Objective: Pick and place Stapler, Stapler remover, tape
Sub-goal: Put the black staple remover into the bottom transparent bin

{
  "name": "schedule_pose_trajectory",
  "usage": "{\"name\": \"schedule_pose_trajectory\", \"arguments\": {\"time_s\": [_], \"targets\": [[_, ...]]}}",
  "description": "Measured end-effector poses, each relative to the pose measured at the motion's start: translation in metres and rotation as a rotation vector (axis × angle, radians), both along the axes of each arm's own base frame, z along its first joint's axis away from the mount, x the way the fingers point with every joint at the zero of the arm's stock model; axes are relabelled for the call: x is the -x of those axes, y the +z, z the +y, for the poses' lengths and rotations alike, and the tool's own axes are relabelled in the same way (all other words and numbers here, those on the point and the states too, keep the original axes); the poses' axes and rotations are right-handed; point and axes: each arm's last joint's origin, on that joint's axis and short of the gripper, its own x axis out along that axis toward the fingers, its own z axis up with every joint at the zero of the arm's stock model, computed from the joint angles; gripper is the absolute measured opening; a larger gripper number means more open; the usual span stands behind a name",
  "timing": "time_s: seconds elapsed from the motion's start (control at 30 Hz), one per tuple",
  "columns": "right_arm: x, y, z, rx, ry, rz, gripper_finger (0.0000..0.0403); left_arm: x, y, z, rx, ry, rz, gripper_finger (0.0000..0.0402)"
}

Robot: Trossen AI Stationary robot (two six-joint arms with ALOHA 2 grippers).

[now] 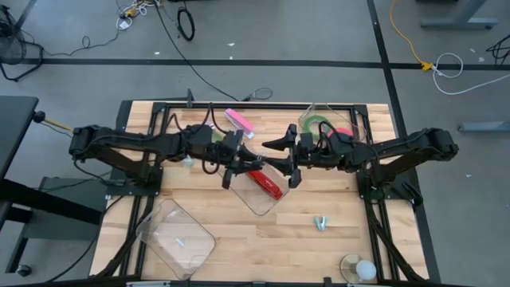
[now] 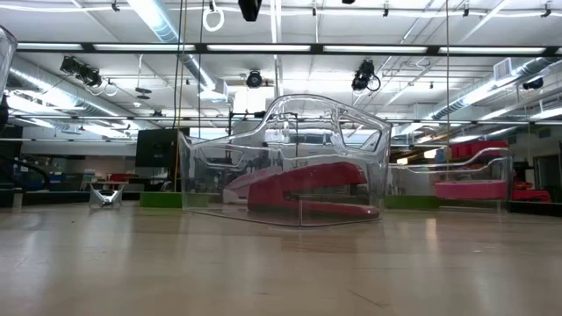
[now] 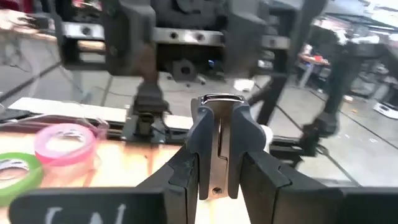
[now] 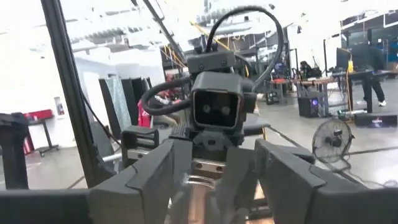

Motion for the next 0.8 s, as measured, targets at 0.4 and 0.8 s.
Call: {"name": "schedule_pose_trajectory", "arguments": {"time_s": [0.4, 0.8], "targets": [[0.005, 0.003, 0.000, 0.001, 0.002, 0.008, 0.0202, 0.029, 0.002, -0.020, 0.025, -0.228, 0.165, 0.0094], [0.003, -0.005, 0.000, -0.017, 0.007, 0.092, 0.0185, 0.056, 0.002, -0.072, 0.037, -0.466, 0.275, 0.0094]]}}
